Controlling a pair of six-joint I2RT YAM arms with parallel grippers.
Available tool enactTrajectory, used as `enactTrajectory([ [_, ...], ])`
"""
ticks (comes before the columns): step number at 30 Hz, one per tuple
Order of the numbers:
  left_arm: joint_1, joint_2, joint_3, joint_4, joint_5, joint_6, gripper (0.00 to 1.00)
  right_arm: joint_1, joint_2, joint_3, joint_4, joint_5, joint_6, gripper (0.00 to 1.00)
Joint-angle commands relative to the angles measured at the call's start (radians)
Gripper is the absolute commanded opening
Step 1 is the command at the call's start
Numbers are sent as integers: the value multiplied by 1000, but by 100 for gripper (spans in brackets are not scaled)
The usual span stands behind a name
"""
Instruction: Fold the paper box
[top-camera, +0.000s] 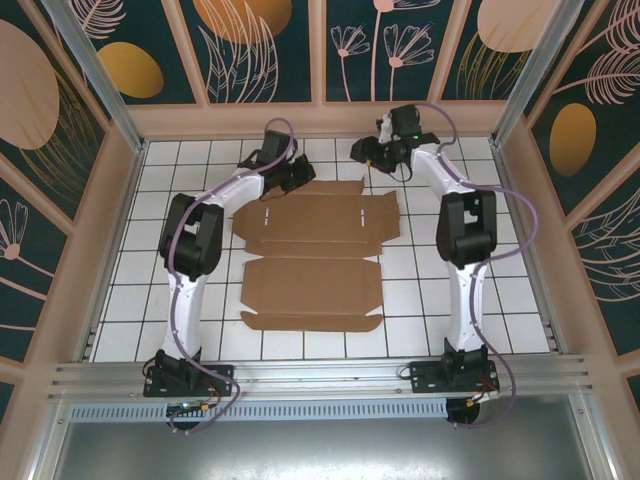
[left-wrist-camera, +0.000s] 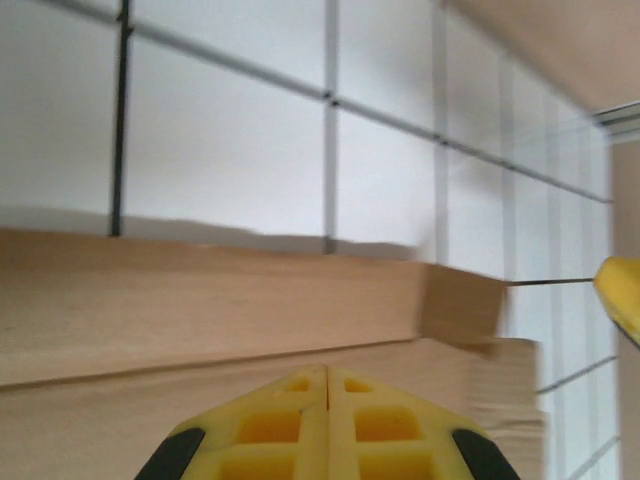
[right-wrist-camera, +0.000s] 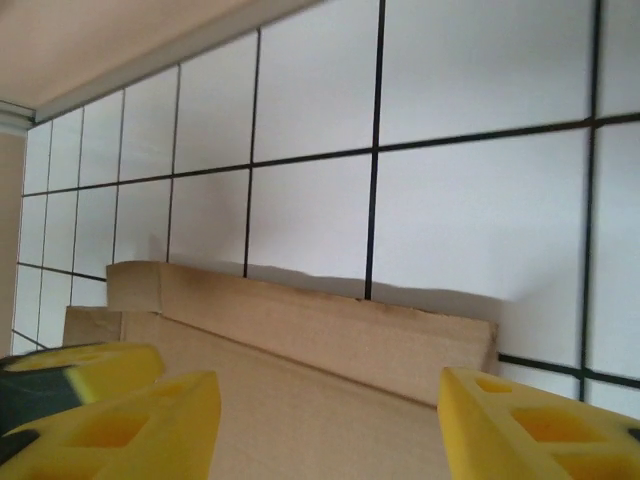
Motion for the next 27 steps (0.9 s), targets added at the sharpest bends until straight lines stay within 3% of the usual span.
enactTrajectory([
  [1, 4, -113, -120, 60, 47, -66, 0, -2, -139, -117, -9, 99, -34, 60],
  [7, -39, -184, -348, 172, 86, -114, 0, -33, -344, -483, 129, 206, -16, 61],
  [12, -58, -158, -396, 136, 64, -95, 0, -114, -374, -680, 240, 113, -8, 62],
  [20, -59, -95, -401, 118, 61, -94, 0, -149, -294, -741, 309, -45, -46, 61],
  [24, -55, -72, -413, 126, 72, -108, 0, -169, -239, -744, 350, -193, -33, 57],
  [27, -51, -65, -432, 146, 81, -124, 0, -179, -208, -744, 360, -220, -22, 52],
])
